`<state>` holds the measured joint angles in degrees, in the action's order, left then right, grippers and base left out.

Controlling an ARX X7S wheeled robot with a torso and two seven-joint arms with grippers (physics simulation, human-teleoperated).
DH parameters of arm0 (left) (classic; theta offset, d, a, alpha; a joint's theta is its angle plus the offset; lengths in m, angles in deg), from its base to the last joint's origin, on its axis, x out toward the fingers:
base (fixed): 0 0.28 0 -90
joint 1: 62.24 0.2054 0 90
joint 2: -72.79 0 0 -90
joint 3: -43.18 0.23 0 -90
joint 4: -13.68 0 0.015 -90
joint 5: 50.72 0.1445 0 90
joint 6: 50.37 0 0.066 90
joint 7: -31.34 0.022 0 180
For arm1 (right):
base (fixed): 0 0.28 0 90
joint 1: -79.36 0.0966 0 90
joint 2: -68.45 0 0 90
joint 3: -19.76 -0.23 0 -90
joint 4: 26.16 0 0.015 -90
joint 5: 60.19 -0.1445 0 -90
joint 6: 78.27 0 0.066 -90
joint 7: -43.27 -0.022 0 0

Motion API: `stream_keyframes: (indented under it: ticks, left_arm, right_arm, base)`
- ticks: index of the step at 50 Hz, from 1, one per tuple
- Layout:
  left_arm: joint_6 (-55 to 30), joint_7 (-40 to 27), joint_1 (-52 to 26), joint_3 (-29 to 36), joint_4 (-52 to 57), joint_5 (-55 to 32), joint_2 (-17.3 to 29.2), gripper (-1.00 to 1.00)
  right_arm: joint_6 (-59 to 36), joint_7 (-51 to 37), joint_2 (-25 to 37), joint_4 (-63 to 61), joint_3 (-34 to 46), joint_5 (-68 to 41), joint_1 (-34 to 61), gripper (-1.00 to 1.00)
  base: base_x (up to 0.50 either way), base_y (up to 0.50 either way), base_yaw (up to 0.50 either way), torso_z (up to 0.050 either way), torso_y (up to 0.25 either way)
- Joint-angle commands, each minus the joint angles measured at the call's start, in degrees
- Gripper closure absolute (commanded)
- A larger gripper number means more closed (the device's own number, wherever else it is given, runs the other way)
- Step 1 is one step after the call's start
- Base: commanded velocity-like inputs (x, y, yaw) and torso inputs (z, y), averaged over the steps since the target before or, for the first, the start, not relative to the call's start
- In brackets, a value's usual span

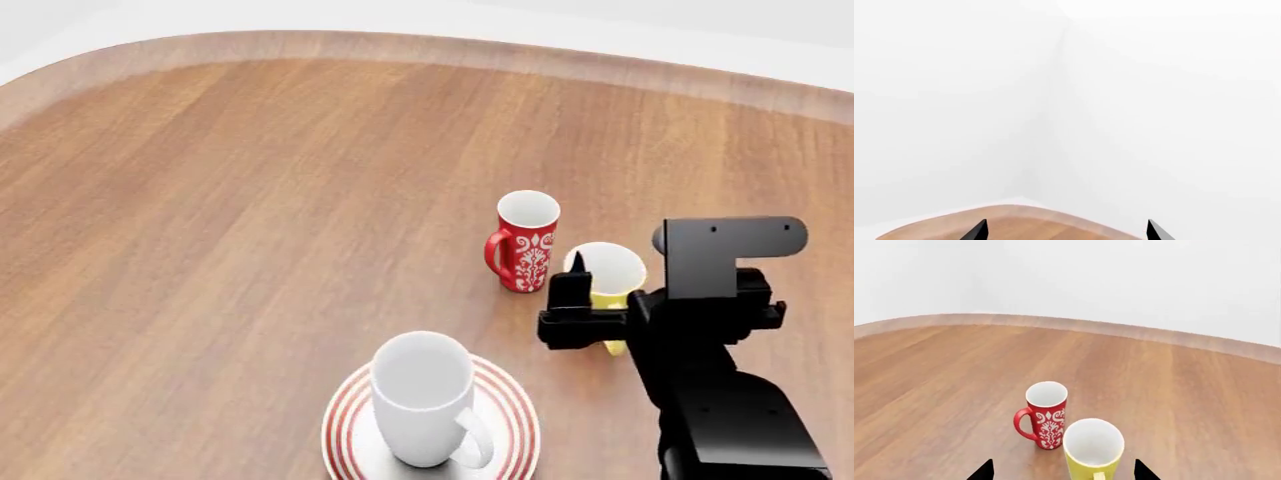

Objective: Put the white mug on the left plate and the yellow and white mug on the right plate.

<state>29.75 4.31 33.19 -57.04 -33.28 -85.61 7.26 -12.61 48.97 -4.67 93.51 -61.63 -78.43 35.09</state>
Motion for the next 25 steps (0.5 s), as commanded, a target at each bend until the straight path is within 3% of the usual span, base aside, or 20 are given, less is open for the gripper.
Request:
stream_keyframes:
  ticks: [1,12,16,19,25]
  left_arm:
    - [0.1,0.3,-0.2,1.5,-0.3,1.0,-0.2,-1.00]
    - [0.2,0.2,-0.2,1.6,-0.3,1.0,0.0,-1.00]
    - [0.9,0.6,-0.2,1.7,-0.3,1.6,0.1,-1.00]
    - [1.0,0.8,-0.8,1.2,-0.9,1.1,0.3,-1.00]
    - [1.3,0.8,-0.4,1.1,-1.1,1.2,0.4,-1.00]
  right_arm:
    - [2.3,-0.4,-1.4,4.2,-0.4,0.2,0.9,-1.00]
    - [2.4,-0.5,-1.3,4.2,-0.3,0.1,0.9,-1.00]
    - [9.4,1.8,-3.5,18.1,1.3,2.4,8.6,-1.00]
    - [23.0,5.0,-6.6,43.6,1.9,4.6,20.5,-1.00]
    - [21.6,4.7,-7.4,45.3,-2.4,8.8,22.0,-1.00]
  base:
    - [0.00,0.00,0.00,0.000,0.000]
    - [0.00,0.00,0.00,0.000,0.000]
    - [0.00,0.00,0.00,0.000,0.000]
    - [0.00,0.00,0.00,0.000,0.000]
    - [0.00,0.00,0.00,0.000,0.000]
